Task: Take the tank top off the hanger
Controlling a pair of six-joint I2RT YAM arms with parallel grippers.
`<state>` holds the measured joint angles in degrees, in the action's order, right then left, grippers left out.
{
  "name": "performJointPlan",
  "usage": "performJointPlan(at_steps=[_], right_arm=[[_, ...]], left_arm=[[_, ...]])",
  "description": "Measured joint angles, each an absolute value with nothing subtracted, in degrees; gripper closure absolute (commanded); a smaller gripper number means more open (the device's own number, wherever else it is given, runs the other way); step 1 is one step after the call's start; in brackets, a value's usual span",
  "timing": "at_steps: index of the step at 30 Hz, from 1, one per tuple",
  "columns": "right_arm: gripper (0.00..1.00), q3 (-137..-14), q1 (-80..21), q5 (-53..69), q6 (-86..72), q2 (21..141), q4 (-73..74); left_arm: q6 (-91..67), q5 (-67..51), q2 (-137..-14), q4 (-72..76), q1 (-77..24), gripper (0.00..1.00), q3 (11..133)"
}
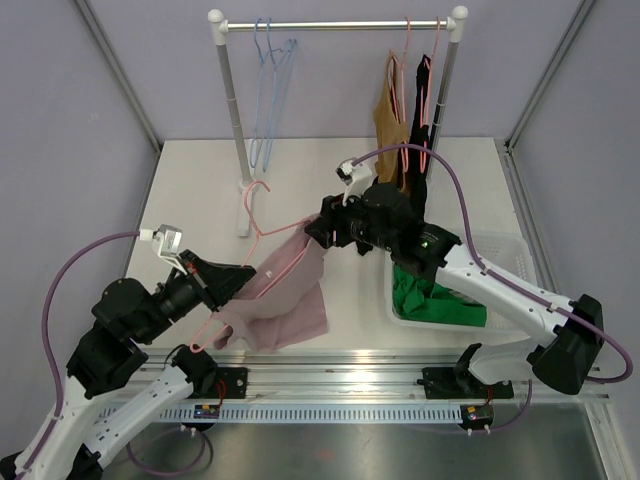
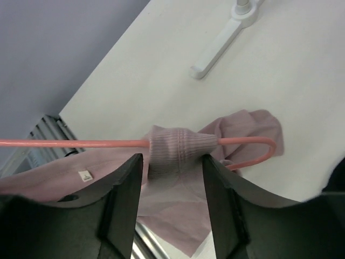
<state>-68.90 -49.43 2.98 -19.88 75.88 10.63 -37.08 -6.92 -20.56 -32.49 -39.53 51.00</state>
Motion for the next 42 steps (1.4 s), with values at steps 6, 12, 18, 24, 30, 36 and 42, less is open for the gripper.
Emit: performJointPlan(at_steps=[6,12,18,24,30,36,42], right_arm=[[1.00,-68.90,-49.52,-2.26,-17.58,75.88,10.61],[1.00,-68.90,-49.58,-7.75,-15.90,75.92,11.42],[1.00,-69.58,-48.42,-17.50,-13.58,76.64,15.35],[1.00,-70.48,-43.88,-18.26,-13.47,80.16,18.35],[1.00,-66.98,-43.42,-9.34,-15.29,75.64,18.96],[1.00,-61.04,-42.94,6.87,-18.50,63.66,15.68],[1.00,-59.68,-42.76,25.23,-22.46,57.71,13.87]], left_arm=[[-37.43,-6.90,-20.56,-32.49,-39.53,1.00,50.98],[-36.82,-6.61,-20.56,-33.74,-39.53,1.00,50.98],[-34.39,-7.51,-20.32,-36.88,-39.53,1.00,51.07],[-33.41,-9.41,-17.80,-38.35,-39.53,1.00,51.11],[-33.52,-10.72,-15.86,-31.68,-39.53,1.00,50.54],[-34.15,-12.99,-18.15,-10.61,-39.53,1.00,44.88],[-29.87,-13.45,-30.11,11.44,-39.59,1.00,43.38]])
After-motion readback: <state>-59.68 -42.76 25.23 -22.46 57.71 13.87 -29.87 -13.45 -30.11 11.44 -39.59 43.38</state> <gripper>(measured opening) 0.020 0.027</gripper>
